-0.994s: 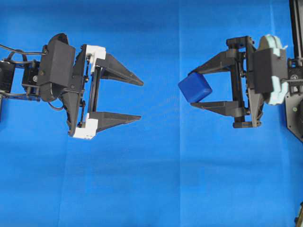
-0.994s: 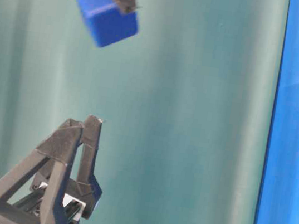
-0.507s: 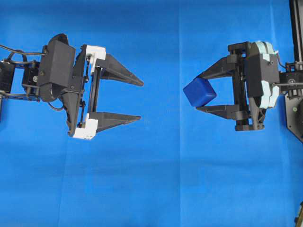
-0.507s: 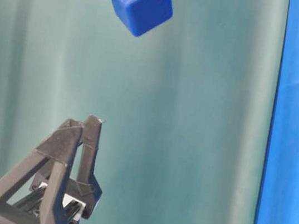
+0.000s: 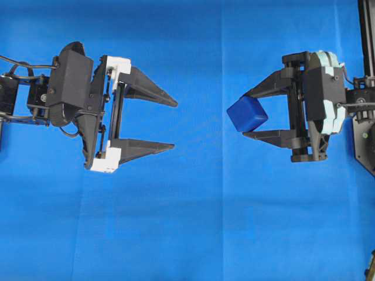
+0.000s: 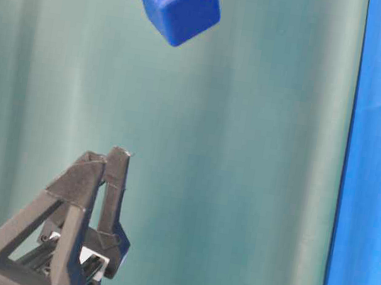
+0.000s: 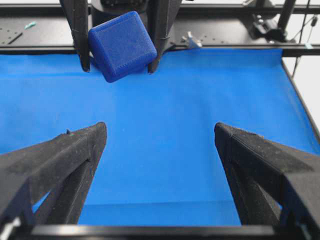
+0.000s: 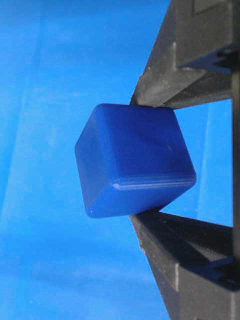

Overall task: Handover the blue block to the right arm after grasping it with the left arm, then place it in the designated position.
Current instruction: 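Carry the cube with the right gripper down toward the table center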

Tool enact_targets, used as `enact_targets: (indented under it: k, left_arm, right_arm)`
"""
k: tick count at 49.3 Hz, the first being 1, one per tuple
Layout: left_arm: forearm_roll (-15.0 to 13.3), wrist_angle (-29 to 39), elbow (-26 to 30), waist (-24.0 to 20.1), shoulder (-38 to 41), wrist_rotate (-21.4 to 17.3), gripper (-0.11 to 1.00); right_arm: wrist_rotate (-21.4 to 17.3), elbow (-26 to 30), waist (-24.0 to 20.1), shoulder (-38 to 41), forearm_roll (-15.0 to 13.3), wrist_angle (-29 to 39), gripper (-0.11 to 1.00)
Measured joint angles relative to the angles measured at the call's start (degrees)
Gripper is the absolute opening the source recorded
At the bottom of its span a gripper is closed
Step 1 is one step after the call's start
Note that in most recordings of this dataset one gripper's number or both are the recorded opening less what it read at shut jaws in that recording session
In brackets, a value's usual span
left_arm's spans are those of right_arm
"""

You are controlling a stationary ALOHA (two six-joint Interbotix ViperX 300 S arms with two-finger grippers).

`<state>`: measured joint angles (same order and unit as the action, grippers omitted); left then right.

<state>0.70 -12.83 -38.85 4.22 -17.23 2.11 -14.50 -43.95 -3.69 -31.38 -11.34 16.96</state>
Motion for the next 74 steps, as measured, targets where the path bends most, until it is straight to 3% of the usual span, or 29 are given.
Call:
enact_targets:
  k: [23,41,58,74]
  left_arm:
    - [0.0,-0.09,0.0,0.0,0.0,0.0,0.93]
    - [0.0,0.0,0.0,0.0,0.0,-0.18,0.93]
    - [0.0,-0.09,0.0,0.0,0.0,-0.18,0.93]
    - [0.0,0.0,0.0,0.0,0.09,-0.18,0.93]
  right_arm:
    - [0.0,-0.35,0.0,3.6,0.09,-1.67,0.51]
    - [-0.35,-0.44,0.0,16.7,0.18,-13.45,0.51]
    - [-3.16,0.88,1.32,29.18,0.26,-24.52,0.51]
    - [-3.34,4.66,1.67,39.11,0.44,-27.33,0.51]
